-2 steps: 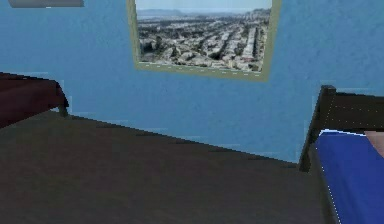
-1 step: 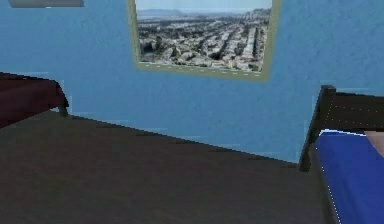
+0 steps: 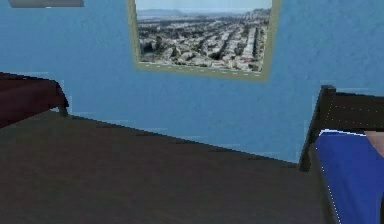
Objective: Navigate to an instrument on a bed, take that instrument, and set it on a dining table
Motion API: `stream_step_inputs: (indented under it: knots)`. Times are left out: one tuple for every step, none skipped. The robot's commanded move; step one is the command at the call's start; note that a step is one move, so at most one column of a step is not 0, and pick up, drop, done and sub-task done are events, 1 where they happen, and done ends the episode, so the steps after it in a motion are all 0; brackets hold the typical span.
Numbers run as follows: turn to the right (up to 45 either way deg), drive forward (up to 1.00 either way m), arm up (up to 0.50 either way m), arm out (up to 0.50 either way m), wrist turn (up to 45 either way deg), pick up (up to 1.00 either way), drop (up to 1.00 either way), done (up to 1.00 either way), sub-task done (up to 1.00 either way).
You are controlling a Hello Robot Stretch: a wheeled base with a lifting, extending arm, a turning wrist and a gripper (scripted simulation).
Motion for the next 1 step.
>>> stream_step_inputs:
  knots:
    - [0.0,0.00,0.00,0.00,-24.0,0.00,0.00,0.00,0.00]
